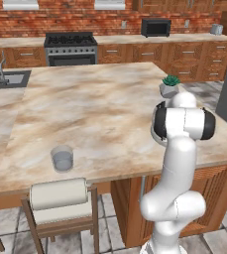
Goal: There are four ice cubes in the ice bowl. Place two ice cubes in each glass of water.
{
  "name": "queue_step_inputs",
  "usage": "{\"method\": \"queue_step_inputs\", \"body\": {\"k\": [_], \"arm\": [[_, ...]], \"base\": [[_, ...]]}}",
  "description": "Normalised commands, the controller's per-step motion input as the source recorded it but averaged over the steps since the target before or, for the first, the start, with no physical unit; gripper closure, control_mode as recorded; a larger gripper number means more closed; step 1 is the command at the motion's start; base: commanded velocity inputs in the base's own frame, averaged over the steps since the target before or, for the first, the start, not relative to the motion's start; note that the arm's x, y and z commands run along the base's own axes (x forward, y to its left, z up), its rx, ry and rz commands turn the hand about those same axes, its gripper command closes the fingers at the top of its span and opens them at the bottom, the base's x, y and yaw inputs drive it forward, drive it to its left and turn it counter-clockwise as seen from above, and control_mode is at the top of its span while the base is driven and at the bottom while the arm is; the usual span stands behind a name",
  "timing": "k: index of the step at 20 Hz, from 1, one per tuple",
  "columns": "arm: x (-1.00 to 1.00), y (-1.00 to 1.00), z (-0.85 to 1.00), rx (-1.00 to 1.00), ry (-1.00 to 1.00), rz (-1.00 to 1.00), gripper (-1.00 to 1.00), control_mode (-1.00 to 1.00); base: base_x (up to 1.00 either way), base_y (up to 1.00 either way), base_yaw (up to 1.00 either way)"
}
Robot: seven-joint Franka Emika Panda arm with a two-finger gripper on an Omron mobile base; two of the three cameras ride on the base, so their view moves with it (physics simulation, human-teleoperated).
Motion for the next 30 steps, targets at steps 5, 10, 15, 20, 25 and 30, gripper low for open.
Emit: {"method": "queue_step_inputs", "body": {"k": [5, 10, 15, 20, 25, 30], "arm": [[0.14, 0.0, -0.35, -0.01, 0.0, -0.03, -1.0, -1.0], [0.27, 0.0, -0.48, -0.02, 0.0, -0.04, -1.0, -1.0], [0.11, 0.18, -0.52, -0.09, 0.0, -0.05, 1.0, -1.0], [0.05, 0.19, -0.6, -0.1, 0.0, -0.05, 1.0, -1.0], [0.02, 0.05, -0.49, -0.03, 0.0, -0.05, 1.0, -1.0], [-0.15, -0.28, 0.56, 0.18, -0.11, -0.06, 1.0, -1.0]], "base": [[0.0, 0.0, 0.0], [0.0, 0.0, 0.0], [0.0, 0.0, 0.0], [0.0, 0.0, 0.0], [0.0, 0.0, 0.0], [0.0, 0.0, 0.0]]}}
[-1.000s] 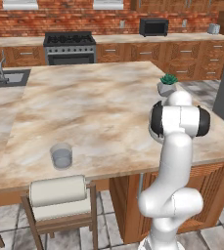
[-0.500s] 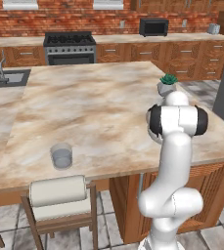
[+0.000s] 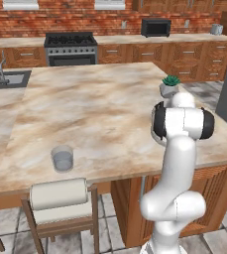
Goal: There are four ice cubes in the ice bowl. Place two ice cubes in each glass of water.
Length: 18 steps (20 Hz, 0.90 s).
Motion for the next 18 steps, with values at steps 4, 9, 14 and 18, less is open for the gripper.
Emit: {"method": "queue_step_inputs", "body": {"k": [4, 9, 14, 18], "arm": [[-0.32, -0.03, 1.0, 0.07, -0.01, 0.0, 1.0, -1.0], [-0.81, 0.4, 0.84, 0.0, -0.32, 0.05, 1.0, -1.0], [-0.99, 0.98, 0.61, -0.03, -0.4, 0.11, 1.0, -1.0], [-1.0, 1.0, 0.56, -0.05, -0.35, 0.12, 1.0, -1.0]], "base": [[0.0, 0.0, 0.0], [0.0, 0.0, 0.0], [0.0, 0.0, 0.0], [0.0, 0.0, 0.0]]}}
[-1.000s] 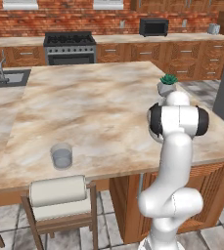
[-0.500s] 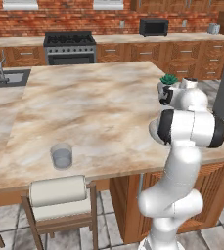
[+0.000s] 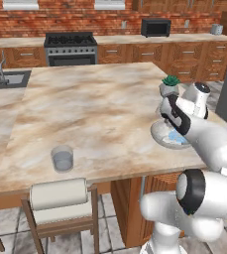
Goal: There are four ice cubes in the ice bowl. Place two ice cubes in each glass of water.
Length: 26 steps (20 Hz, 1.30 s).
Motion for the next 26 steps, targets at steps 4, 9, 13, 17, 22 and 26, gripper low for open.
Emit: {"method": "queue_step_inputs", "body": {"k": [4, 9, 13, 17, 22, 26], "arm": [[-0.84, 1.0, 0.74, -0.07, -0.18, 0.2, 1.0, -1.0], [-0.09, 1.0, 1.0, -0.2, 0.06, 0.4, 1.0, -1.0], [0.0, 0.98, 0.87, -0.24, 0.08, 0.44, 1.0, -1.0], [0.11, 0.99, 0.31, -0.19, 0.04, 0.37, 1.0, -1.0], [0.11, 1.0, 0.0, -0.09, 0.12, 0.19, 1.0, -1.0], [0.0, 1.0, -0.27, -0.19, 0.2, 0.02, 1.0, -1.0]], "base": [[0.0, 0.0, 0.0], [0.0, 0.0, 0.0], [0.0, 0.0, 0.0], [0.0, 0.0, 0.0], [0.0, 0.0, 0.0], [0.0, 0.0, 0.0]]}}
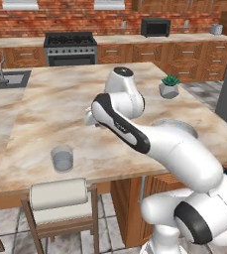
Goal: There are four ice cubes in the ice bowl. Place two ice cubes in each glass of water.
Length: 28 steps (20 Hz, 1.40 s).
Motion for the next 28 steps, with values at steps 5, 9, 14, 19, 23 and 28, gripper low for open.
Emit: {"method": "queue_step_inputs", "body": {"k": [5, 9, 14, 19, 23, 28], "arm": [[0.0, 0.84, -0.46, -0.17, 0.18, 0.0, 1.0, -1.0], [0.0, 0.71, -0.45, -0.15, 0.05, 0.0, 1.0, -1.0], [0.03, 0.34, -0.44, -0.03, 0.01, 0.0, 1.0, -1.0], [0.27, 0.28, -0.36, 0.0, -0.02, 0.0, 1.0, -1.0], [0.28, 0.04, -0.38, 0.01, -0.13, 0.0, 1.0, -1.0], [0.25, 0.0, -0.18, 0.05, -0.01, 0.0, 1.0, -1.0]], "base": [[0.0, 0.0, 0.0], [0.0, 0.0, 0.0], [0.0, 0.0, 0.0], [0.0, 0.0, 0.0], [0.0, 0.0, 0.0], [0.0, 0.0, 0.0]]}}
